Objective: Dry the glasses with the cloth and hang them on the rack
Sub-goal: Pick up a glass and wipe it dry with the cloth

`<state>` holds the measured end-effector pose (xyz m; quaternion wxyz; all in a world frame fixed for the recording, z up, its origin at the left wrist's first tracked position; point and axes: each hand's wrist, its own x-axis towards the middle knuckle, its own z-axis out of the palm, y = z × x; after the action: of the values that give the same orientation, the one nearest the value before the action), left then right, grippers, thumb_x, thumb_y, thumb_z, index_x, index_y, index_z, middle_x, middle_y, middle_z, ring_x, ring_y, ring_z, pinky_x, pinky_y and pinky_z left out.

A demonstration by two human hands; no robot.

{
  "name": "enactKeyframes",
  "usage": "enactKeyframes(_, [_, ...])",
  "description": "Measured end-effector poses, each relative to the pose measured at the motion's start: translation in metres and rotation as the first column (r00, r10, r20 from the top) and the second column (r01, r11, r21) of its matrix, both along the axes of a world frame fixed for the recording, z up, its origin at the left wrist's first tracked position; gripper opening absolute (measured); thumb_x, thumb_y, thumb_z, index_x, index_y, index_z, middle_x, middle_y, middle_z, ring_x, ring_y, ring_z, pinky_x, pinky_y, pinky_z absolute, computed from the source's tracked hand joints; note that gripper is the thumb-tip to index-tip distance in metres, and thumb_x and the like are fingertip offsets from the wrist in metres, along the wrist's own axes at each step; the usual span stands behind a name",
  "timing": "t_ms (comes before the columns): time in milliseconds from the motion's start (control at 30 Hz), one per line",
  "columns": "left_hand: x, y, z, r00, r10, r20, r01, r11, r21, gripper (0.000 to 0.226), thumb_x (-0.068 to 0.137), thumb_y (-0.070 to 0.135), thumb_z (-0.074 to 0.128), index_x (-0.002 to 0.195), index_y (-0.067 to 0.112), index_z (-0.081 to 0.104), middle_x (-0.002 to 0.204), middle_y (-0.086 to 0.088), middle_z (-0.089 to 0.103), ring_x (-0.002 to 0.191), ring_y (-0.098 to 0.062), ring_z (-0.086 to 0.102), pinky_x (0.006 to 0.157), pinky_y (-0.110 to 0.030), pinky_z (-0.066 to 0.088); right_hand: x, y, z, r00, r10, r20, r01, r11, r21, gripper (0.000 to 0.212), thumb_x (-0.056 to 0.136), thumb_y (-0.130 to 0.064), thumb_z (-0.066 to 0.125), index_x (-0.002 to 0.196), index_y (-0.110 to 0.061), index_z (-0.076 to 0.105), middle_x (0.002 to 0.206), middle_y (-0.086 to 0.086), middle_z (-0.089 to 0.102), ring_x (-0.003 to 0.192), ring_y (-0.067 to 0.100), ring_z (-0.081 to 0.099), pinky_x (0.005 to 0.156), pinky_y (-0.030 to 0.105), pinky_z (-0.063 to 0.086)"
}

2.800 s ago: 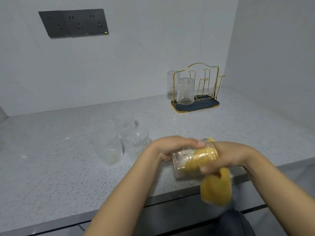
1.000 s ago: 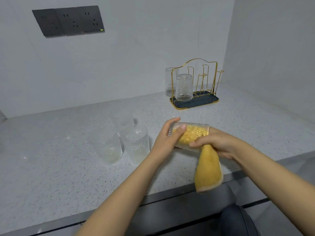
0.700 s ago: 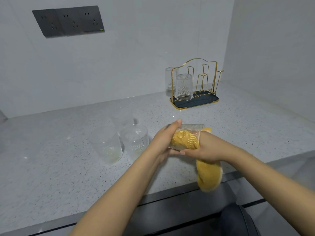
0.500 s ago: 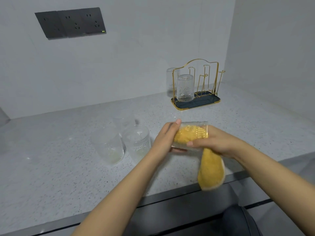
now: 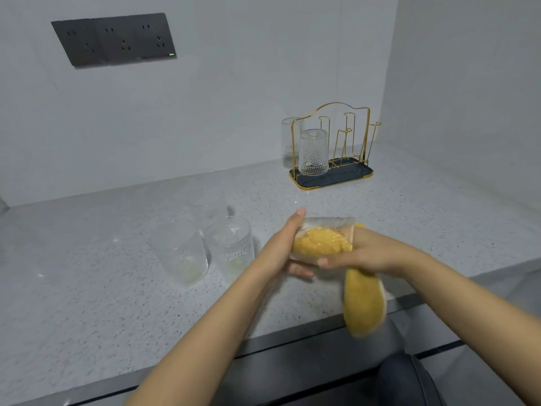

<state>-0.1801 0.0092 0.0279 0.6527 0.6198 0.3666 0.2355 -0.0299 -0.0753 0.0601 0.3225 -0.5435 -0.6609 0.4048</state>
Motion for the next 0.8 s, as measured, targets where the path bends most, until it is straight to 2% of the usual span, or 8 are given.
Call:
enactKeyframes(100, [0.003,-0.008,-0.015,0.975,0.042,0.22,-0.08,0.982,0.169,0.062,0.085,0.062,0.055,0.127,0.017,0.054,0.118,-0.009,0.066,0.098,-0.023,0.07,0.08,-0.043,0.06,0.01,0.002,0.005,0.856,-0.109,-0.505,-0.025,0.967,-0.252,0.035,0.071,-0.011,0.067,0.106,-0.011,0.065,0.102,0.01,0.07,0.093,0.022,0.068,0.08,0.03,0.055])
enactKeyframes(167, [0.005,-0.011,-0.018,0.94,0.116,0.32,-0.174,0.972,0.157,0.067,0.074,0.063,0.06,0.122,0.016,0.057,0.112,-0.007,0.069,0.102,-0.021,0.068,0.092,-0.045,0.055,0.007,0.002,0.003,0.8,-0.099,-0.592,-0.084,0.958,-0.274,0.037,0.072,-0.008,0.065,0.109,-0.01,0.063,0.101,0.009,0.07,0.092,0.021,0.068,0.077,0.027,0.056])
enactKeyframes(233, [0.007,-0.009,-0.016,0.947,0.138,0.291,-0.179,0.977,0.118,0.075,0.066,0.067,0.06,0.116,0.012,0.062,0.111,-0.012,0.071,0.103,-0.025,0.068,0.095,-0.045,0.053,-0.001,-0.002,0.003,0.855,-0.063,-0.514,-0.075,0.967,-0.244,0.043,0.072,-0.015,0.07,0.115,-0.014,0.06,0.102,0.004,0.071,0.094,0.017,0.068,0.076,0.024,0.055])
enactKeyframes(300, [0.006,-0.004,-0.007,0.977,0.126,0.173,-0.138,0.989,0.053,0.069,0.068,0.067,0.061,0.109,0.012,0.067,0.105,-0.015,0.074,0.097,-0.028,0.071,0.087,-0.043,0.057,-0.007,-0.006,0.0,0.996,0.033,-0.088,-0.035,0.999,-0.016,0.045,0.079,-0.025,0.071,0.121,-0.019,0.056,0.109,-0.002,0.068,0.101,0.013,0.064,0.083,0.023,0.052])
enactKeyframes(400, [0.005,0.002,0.001,0.998,0.037,0.05,-0.031,0.993,-0.113,0.062,0.083,0.063,0.058,0.111,0.009,0.068,0.092,-0.013,0.077,0.078,-0.028,0.074,0.062,-0.035,0.06,-0.013,-0.003,-0.009,0.9,0.034,0.435,-0.157,0.955,0.25,0.044,0.086,-0.03,0.064,0.127,-0.023,0.05,0.117,-0.016,0.054,0.106,-0.001,0.049,0.097,0.019,0.04])
enactKeyframes(533, [0.003,0.006,-0.005,1.0,-0.029,0.013,0.028,0.999,0.023,0.075,0.077,0.076,0.048,0.117,0.015,0.067,0.104,-0.012,0.075,0.09,-0.027,0.074,0.072,-0.041,0.06,-0.001,0.005,-0.003,0.971,0.102,0.215,-0.129,0.984,0.119,0.032,0.085,-0.018,0.065,0.116,-0.022,0.058,0.108,-0.017,0.061,0.095,-0.011,0.056,0.089,0.011,0.041])
enactKeyframes(667, [0.004,0.002,-0.018,0.972,0.019,0.234,-0.069,0.975,0.209,0.044,0.082,0.059,0.054,0.119,0.035,0.058,0.115,0.006,0.064,0.104,-0.009,0.064,0.092,-0.034,0.052,0.009,0.005,0.003,0.925,0.003,-0.38,-0.064,0.987,-0.148,0.04,0.069,-0.014,0.069,0.108,-0.018,0.062,0.102,-0.001,0.071,0.094,0.011,0.066,0.08,0.018,0.051])
enactKeyframes(800, [0.009,0.006,-0.012,0.959,0.128,0.253,-0.173,0.971,0.162,0.029,0.08,0.05,0.059,0.09,0.023,0.064,0.079,0.011,0.068,0.074,-0.004,0.065,0.072,-0.026,0.05,-0.003,0.004,-0.002,0.997,0.06,-0.04,-0.06,0.998,-0.011,0.04,0.077,-0.029,0.069,0.116,-0.027,0.057,0.112,-0.008,0.065,0.1,0.009,0.061,0.087,0.017,0.046])
